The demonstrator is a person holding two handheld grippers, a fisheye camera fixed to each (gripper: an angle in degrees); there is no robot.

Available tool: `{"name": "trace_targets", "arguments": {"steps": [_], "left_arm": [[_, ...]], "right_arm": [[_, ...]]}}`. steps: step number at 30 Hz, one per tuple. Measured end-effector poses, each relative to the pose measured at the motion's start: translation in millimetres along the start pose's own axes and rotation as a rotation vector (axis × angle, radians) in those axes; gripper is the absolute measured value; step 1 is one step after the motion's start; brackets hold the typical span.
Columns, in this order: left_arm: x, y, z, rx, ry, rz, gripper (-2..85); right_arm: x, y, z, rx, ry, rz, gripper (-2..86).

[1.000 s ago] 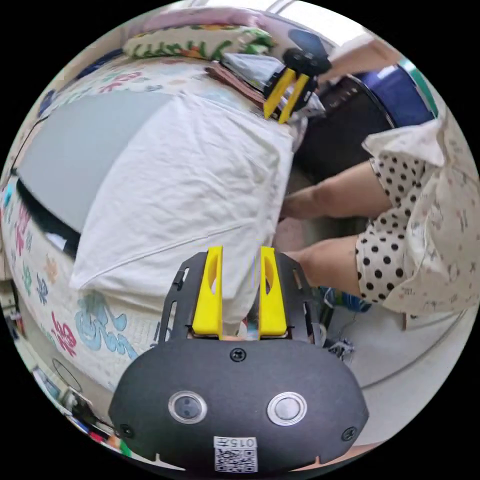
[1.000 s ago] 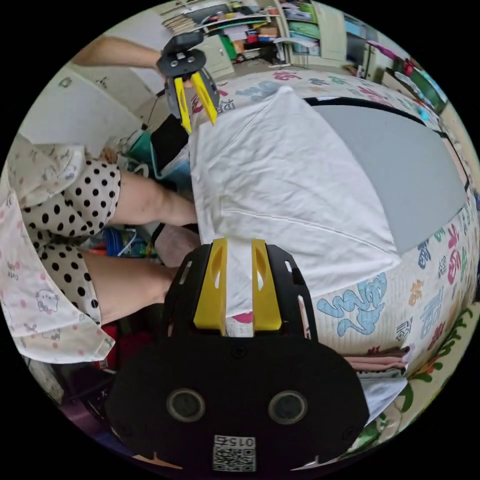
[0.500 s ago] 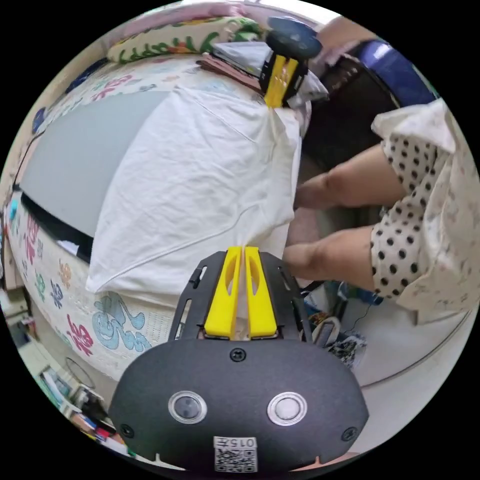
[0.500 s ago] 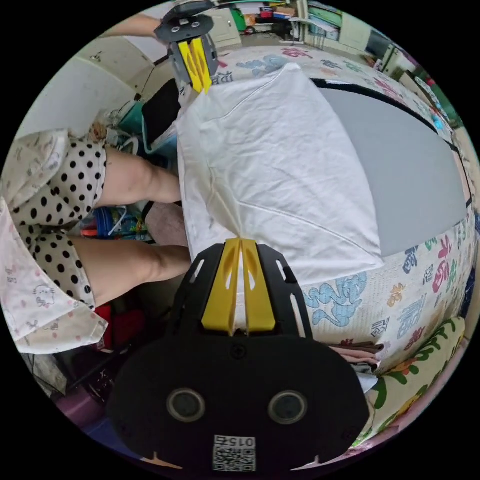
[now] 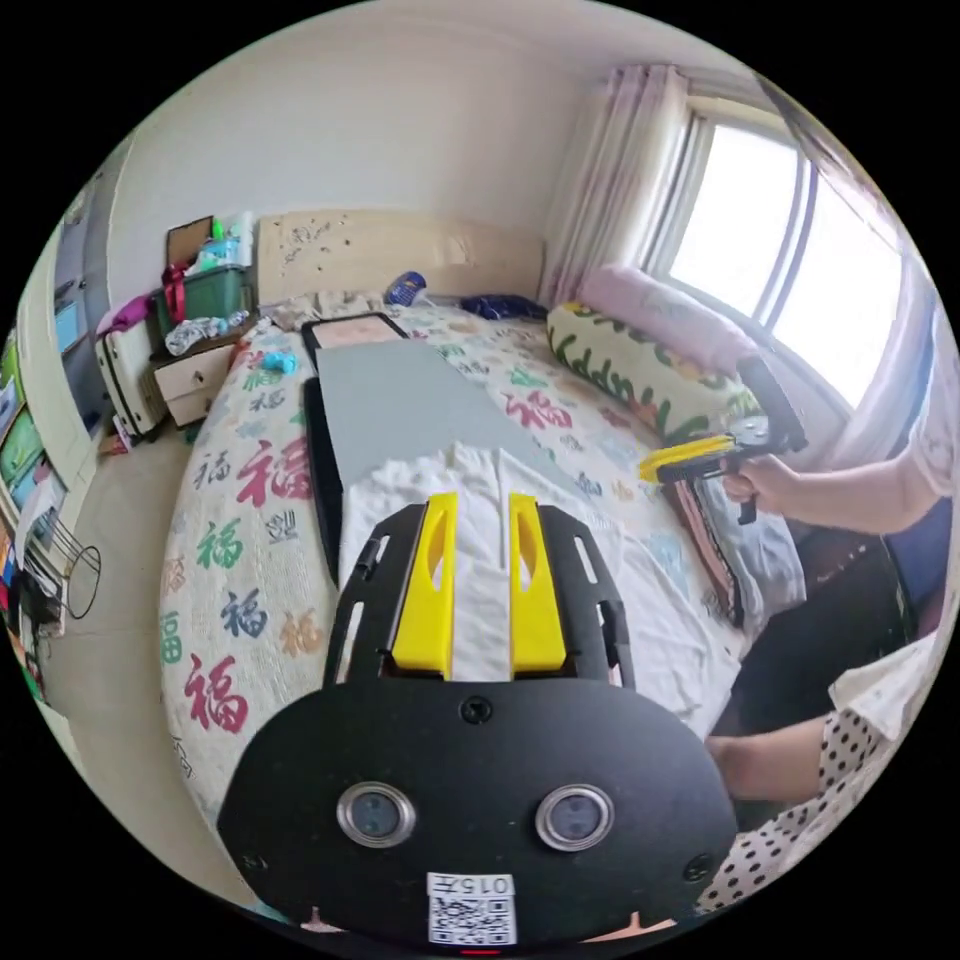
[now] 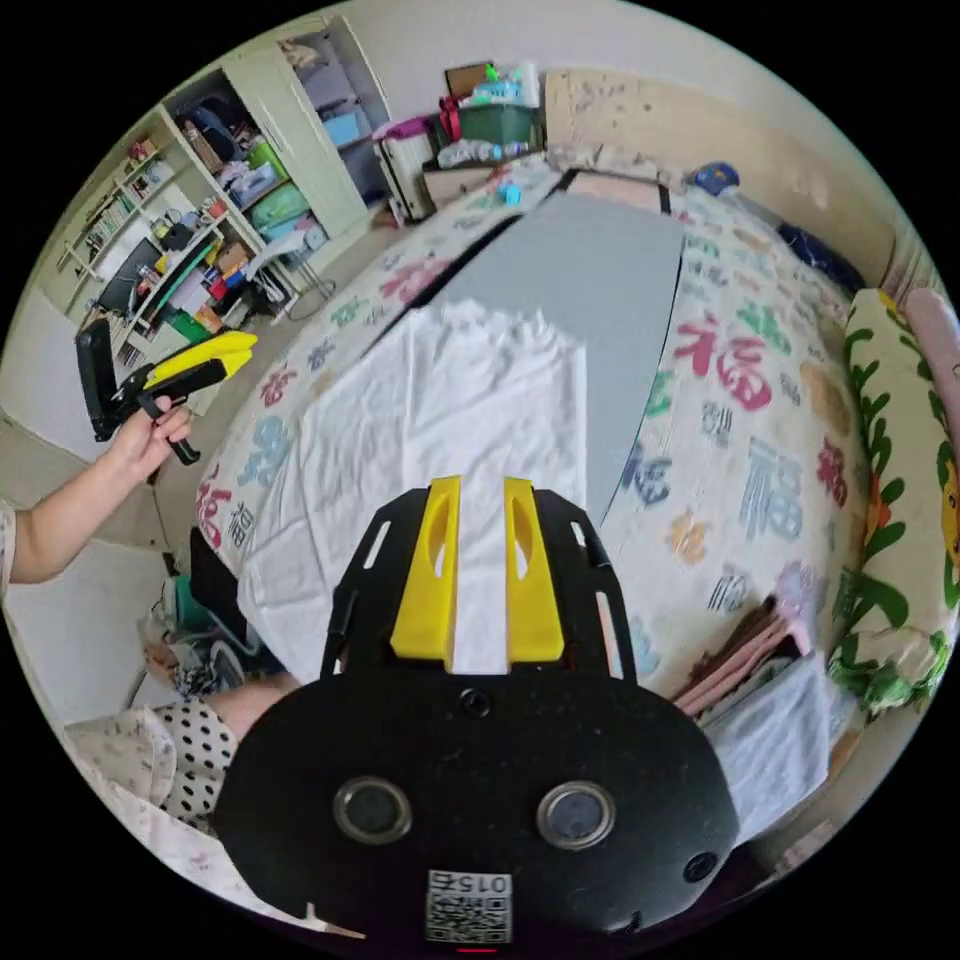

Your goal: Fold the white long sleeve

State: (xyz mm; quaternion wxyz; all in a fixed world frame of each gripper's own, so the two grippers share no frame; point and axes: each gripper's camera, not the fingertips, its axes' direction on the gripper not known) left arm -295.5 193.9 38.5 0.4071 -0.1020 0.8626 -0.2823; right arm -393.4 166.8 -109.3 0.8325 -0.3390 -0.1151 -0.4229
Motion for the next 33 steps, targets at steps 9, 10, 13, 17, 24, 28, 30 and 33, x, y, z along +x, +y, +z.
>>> {"name": "trace_targets", "arguments": {"steps": [9,10,13,17,24,28,30,33], "left_arm": [[138,153,67,-0.349,0.284,-0.167,10.3],[145,156,72,-0.363,0.307,-0.184,10.6],[182,157,95,-0.383,0.350,-0.179,11.5],[213,146,125,-0.402,0.288,-0.174,15.8],[209,126,147,-0.333,0.171,-0.270,12.4],[166,124,137,-0.286,0.119,-0.382,2.2],[113,130,110,-0.239,0.084,-0.490,0.4],[42,143,60,-0.173,-0.048,-0.566,-0.2]], "right_arm": [[50,139,92,-0.362,-0.036,0.181,10.0],[57,139,91,-0.360,-0.046,0.207,9.6],[81,136,90,-0.404,-0.107,0.245,4.8],[92,135,64,-0.400,-0.165,0.132,1.8],[107,128,1,-0.157,-0.548,0.153,1.4],[88,128,-18,-0.071,-0.627,-0.064,3.6],[40,145,-37,-0.002,-0.429,-0.444,5.8],[-20,177,-15,-0.058,-0.271,-0.753,7.4]]}}
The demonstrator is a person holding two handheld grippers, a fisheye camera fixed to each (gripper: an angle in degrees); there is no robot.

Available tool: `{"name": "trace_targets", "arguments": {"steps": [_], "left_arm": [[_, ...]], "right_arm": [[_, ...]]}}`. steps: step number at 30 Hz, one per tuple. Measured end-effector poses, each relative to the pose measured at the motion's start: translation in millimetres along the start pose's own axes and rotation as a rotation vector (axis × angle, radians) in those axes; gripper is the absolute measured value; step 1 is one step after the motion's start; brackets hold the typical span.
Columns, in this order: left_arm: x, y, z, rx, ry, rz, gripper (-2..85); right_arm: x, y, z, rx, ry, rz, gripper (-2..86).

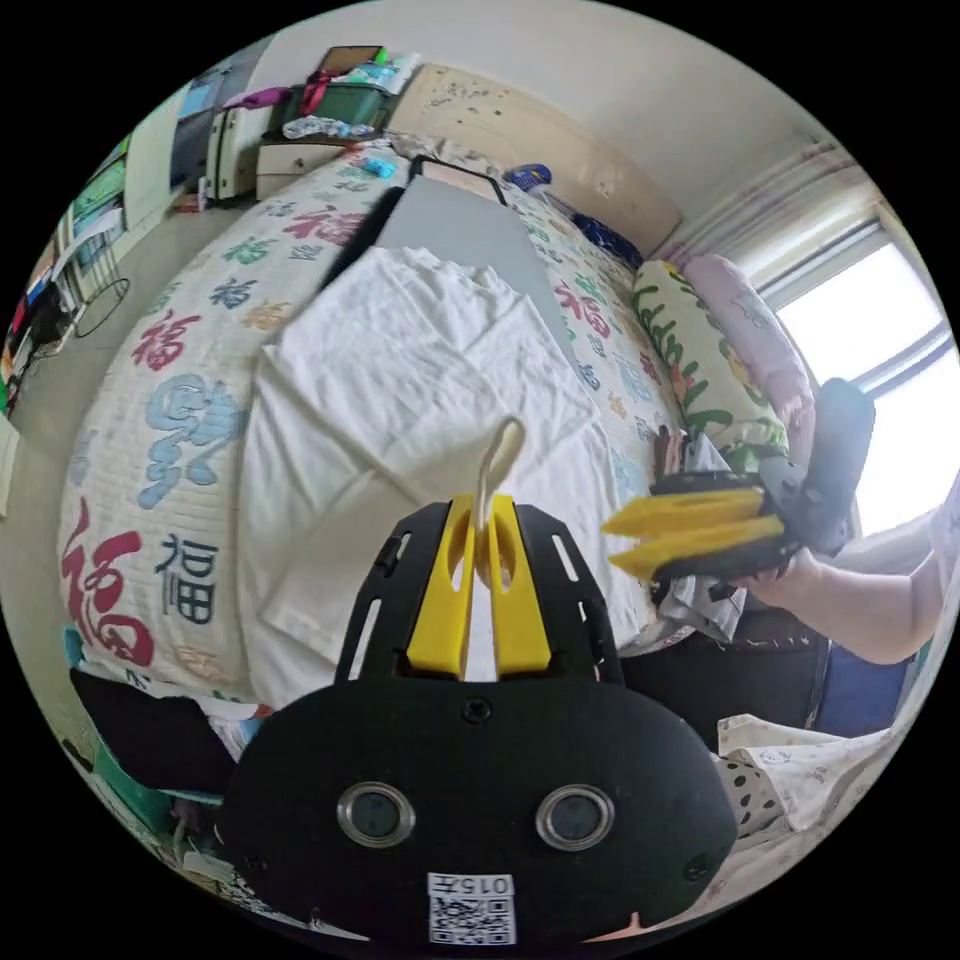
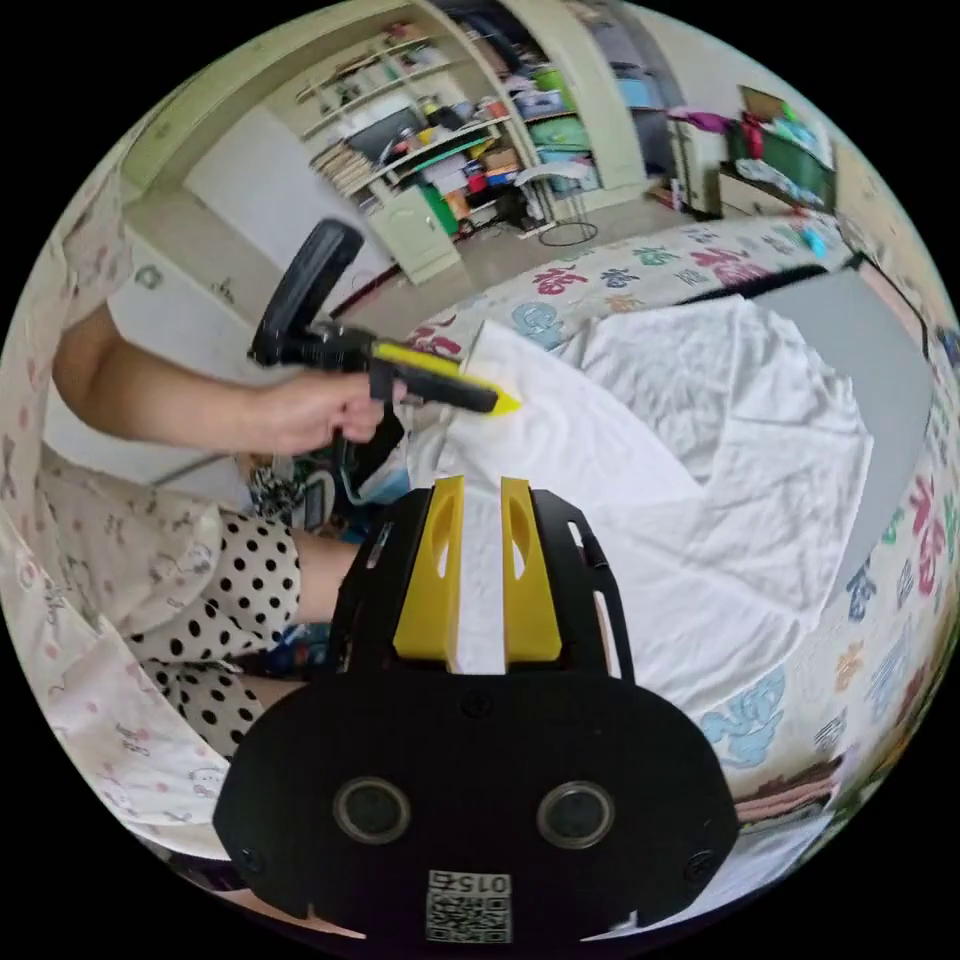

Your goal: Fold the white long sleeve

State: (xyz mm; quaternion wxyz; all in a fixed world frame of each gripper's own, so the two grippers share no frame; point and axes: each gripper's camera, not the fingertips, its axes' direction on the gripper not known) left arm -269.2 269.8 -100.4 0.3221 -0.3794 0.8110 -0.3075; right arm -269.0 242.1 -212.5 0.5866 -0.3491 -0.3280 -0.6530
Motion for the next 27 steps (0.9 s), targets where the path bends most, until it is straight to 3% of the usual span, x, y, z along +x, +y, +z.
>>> {"name": "trace_targets", "arguments": {"steps": [7,12,16,19,22,25,27], "left_arm": [[-96,-28,-56,0.050,-0.171,-0.033,-0.4],[-127,-37,-43,0.020,-0.114,-0.073,-0.4],[-145,-46,-29,0.008,-0.057,-0.107,-0.4],[-161,-65,-25,0.011,-0.017,-0.109,-0.4],[-198,-101,-45,0.061,0.063,-0.108,-0.4],[-259,-153,-80,0.080,0.024,-0.095,-0.1],[-309,-191,-115,0.145,-0.133,-0.094,0.4]], "right_arm": [[-72,-21,127,-0.198,0.182,-0.350,9.8],[-80,-32,193,-0.379,0.210,-0.446,8.5],[-63,-38,180,-0.387,0.163,-0.437,3.9],[-4,-50,124,-0.313,0.035,-0.138,1.8],[94,-32,13,-0.122,-0.004,0.300,1.0],[184,36,-133,0.066,0.221,0.666,1.0],[227,108,-241,0.137,0.534,0.942,1.4]]}}
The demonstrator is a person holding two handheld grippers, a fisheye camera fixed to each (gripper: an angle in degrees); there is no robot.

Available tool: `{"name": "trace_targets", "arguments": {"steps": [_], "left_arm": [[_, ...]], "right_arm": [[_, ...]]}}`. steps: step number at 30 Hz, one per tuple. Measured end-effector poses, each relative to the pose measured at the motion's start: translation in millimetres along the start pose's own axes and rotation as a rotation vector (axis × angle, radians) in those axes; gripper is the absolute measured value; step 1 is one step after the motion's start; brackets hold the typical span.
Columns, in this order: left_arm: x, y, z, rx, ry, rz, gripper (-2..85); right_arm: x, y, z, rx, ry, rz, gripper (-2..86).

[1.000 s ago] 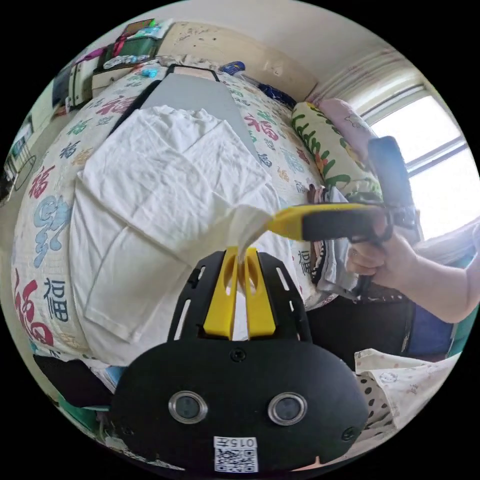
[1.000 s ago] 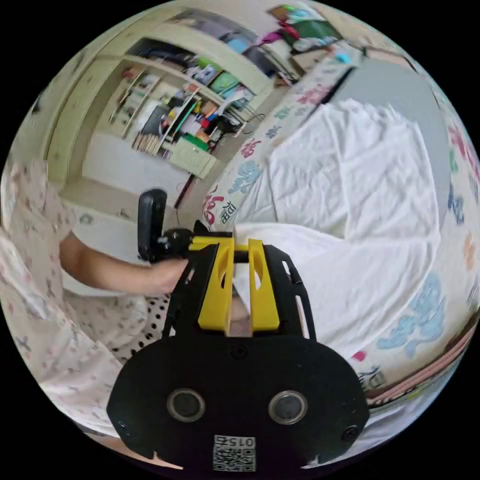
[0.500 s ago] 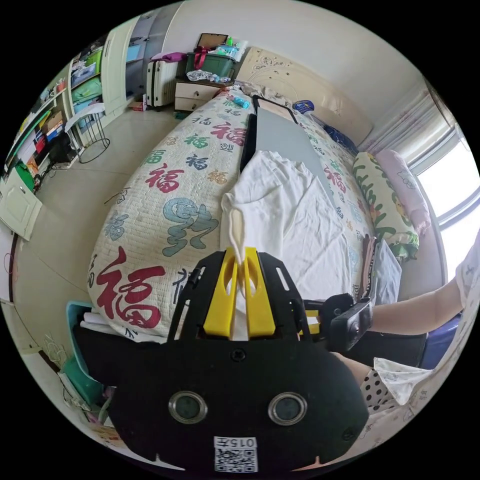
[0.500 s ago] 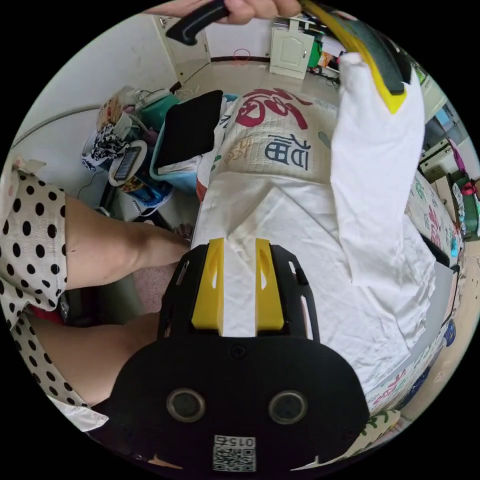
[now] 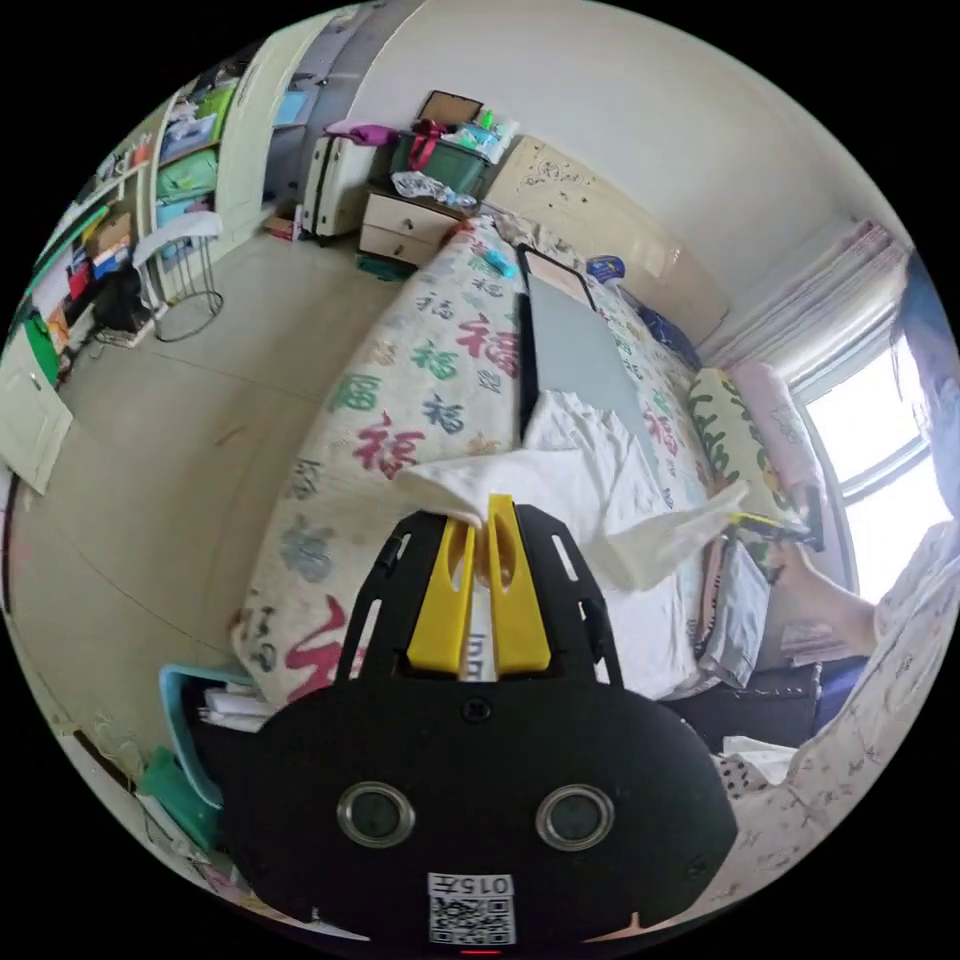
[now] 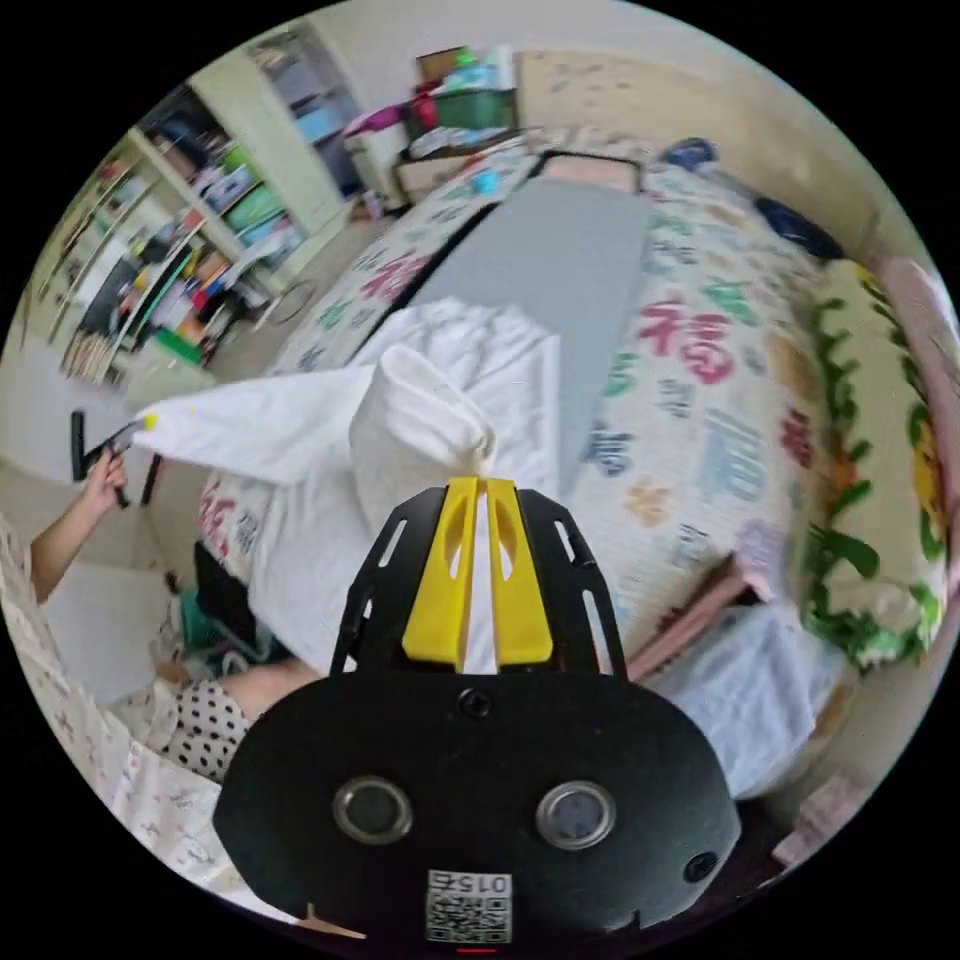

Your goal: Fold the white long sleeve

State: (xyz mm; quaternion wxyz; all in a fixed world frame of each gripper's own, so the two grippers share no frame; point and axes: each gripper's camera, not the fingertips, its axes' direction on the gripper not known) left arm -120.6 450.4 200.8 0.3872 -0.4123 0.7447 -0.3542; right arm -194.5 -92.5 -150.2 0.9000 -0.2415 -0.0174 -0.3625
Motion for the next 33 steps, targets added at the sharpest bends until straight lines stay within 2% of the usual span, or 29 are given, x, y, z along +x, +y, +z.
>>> {"name": "trace_targets", "arguments": {"steps": [1,3,5,6,10,12,15,20,22,25,28,33], "left_arm": [[-11,-10,-5,0.022,-0.060,-0.002,0.7],[-49,-40,-15,0.102,-0.293,-0.021,3.3],[-67,-47,-14,0.137,-0.410,-0.064,7.1],[-71,-43,-7,0.144,-0.416,-0.073,8.1],[-57,0,52,0.027,-0.279,-0.085,9.0],[-44,45,111,-0.127,-0.165,-0.121,9.2],[-28,100,188,-0.354,-0.054,-0.118,10.3],[-27,146,270,-0.569,0.014,-0.085,10.7],[-34,152,290,-0.633,0.029,-0.067,10.5],[-52,147,303,-0.642,0.037,-0.067,7.3],[-71,135,305,-0.650,0.082,-0.051,1.4],[-90,123,322,-0.679,-0.067,0.081,0.3]], "right_arm": [[26,-2,-14,0.018,0.086,0.080,1.5],[100,3,-66,0.121,0.344,0.311,2.7],[129,15,-88,0.152,0.363,0.418,4.9],[136,26,-89,0.146,0.299,0.432,6.0],[127,65,-34,-0.056,0.068,0.385,8.4],[110,101,27,-0.265,-0.120,0.400,9.8],[85,143,83,-0.446,-0.282,0.400,10.5],[58,182,124,-0.664,-0.343,0.329,10.4],[53,188,125,-0.688,-0.344,0.293,9.9],[59,188,114,-0.676,-0.372,0.319,7.7],[60,183,101,-0.715,-0.319,0.222,3.3],[45,179,94,-0.759,-0.183,0.085,0.5]]}}
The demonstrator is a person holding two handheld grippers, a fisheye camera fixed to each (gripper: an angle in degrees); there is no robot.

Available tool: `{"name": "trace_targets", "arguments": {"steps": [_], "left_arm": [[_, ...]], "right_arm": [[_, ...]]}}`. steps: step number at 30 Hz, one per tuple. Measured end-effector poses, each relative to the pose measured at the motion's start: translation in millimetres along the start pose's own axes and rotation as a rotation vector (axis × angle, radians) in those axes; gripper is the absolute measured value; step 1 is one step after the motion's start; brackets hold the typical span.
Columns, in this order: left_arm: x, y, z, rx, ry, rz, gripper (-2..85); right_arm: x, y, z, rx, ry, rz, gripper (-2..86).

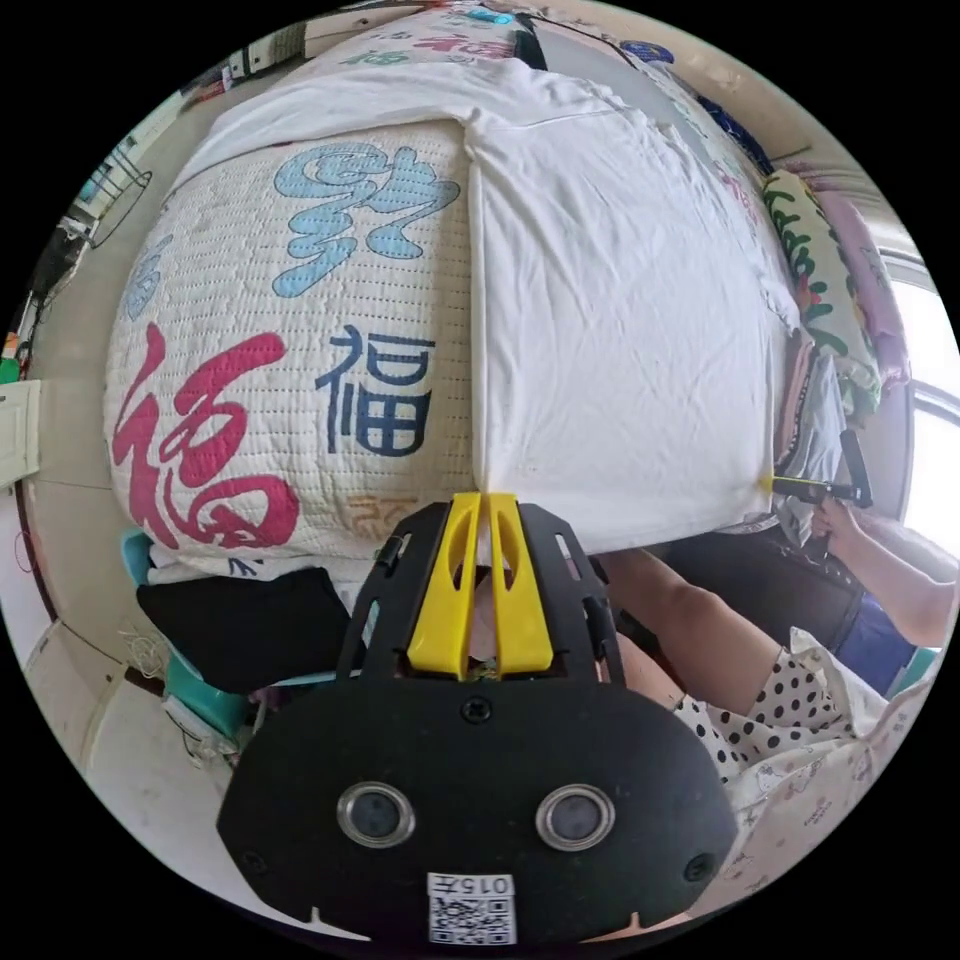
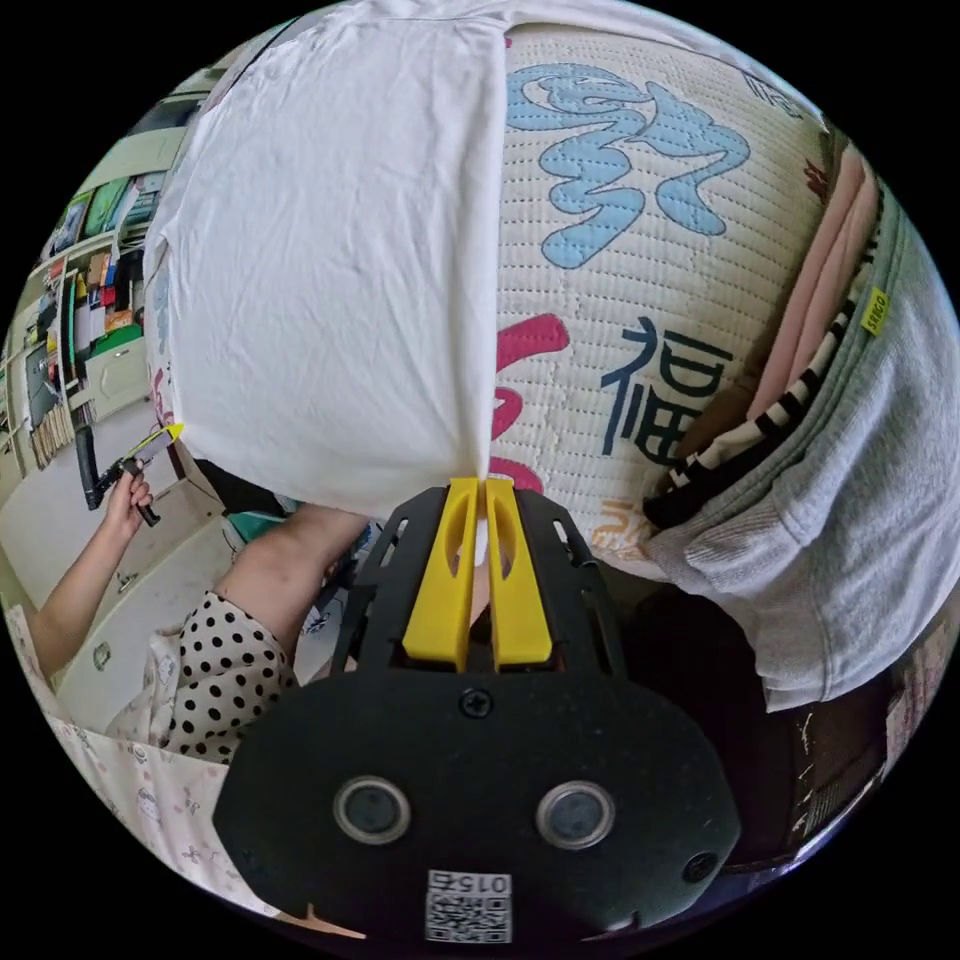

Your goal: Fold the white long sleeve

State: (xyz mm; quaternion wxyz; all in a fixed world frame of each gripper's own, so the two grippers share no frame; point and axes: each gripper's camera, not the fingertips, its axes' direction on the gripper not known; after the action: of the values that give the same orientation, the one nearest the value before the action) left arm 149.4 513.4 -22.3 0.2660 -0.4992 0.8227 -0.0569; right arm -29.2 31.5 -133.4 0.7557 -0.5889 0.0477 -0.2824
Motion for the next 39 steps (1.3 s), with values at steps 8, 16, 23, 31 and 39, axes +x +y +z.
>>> {"name": "trace_targets", "arguments": {"steps": [8,16,23,31,39], "left_arm": [[7,-64,92,-0.187,-0.337,-0.015,0.0],[-41,-96,133,-0.226,-0.329,0.031,0.0],[-93,-114,168,-0.199,-0.250,0.083,0.0],[-118,-113,212,-0.100,-0.300,0.260,0.0],[-145,-135,265,-0.113,-0.279,0.303,0.0]], "right_arm": [[-47,-4,14,-0.026,0.312,0.036,0.1],[-63,-16,7,-0.112,0.357,0.134,0.1],[-82,-24,-2,-0.167,0.412,0.253,0.1],[-106,-13,-25,-0.137,0.452,0.362,0.1],[-129,9,-62,-0.116,0.447,0.379,0.1]]}}
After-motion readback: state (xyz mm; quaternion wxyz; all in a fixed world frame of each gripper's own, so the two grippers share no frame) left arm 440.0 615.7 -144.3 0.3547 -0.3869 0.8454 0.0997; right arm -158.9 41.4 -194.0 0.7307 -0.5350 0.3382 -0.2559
